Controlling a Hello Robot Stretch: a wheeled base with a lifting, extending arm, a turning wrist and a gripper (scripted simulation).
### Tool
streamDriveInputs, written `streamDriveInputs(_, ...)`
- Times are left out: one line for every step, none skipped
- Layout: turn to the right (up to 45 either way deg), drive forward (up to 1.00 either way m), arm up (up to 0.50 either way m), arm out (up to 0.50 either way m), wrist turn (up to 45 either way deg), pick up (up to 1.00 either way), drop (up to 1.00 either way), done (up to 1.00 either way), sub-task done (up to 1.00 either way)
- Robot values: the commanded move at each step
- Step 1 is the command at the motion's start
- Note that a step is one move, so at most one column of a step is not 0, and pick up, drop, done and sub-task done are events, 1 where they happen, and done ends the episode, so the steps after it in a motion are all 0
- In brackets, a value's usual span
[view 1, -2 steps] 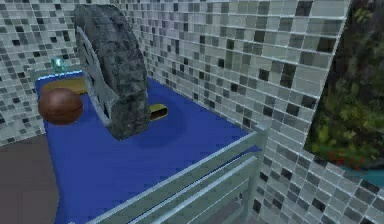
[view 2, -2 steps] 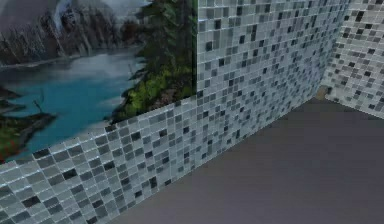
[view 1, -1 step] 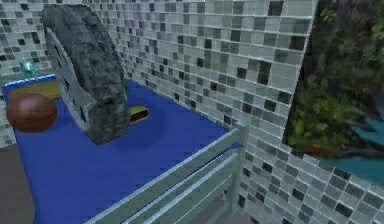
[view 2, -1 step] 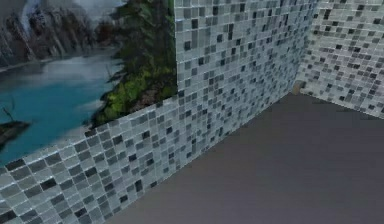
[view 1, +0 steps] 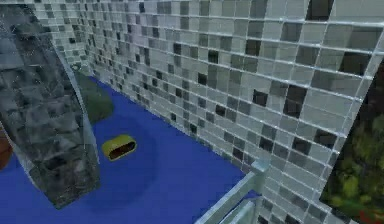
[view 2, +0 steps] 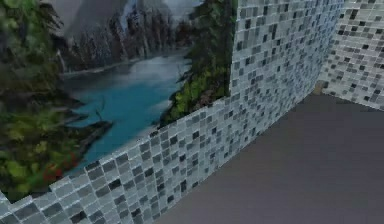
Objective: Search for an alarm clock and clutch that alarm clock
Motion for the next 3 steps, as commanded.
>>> streamDriveInputs(-45.0, 0.00, 0.00, 0.00, 0.0, 0.00, 0.00, 0.00, 0.00)
streamDriveInputs(-45.0, 0.00, 0.00, 0.00, 0.0, 0.00, 0.00, 0.00, 0.00)
streamDriveInputs(-21.0, 0.00, 0.00, 0.00, 0.0, 0.00, 0.00, 0.00, 0.00)
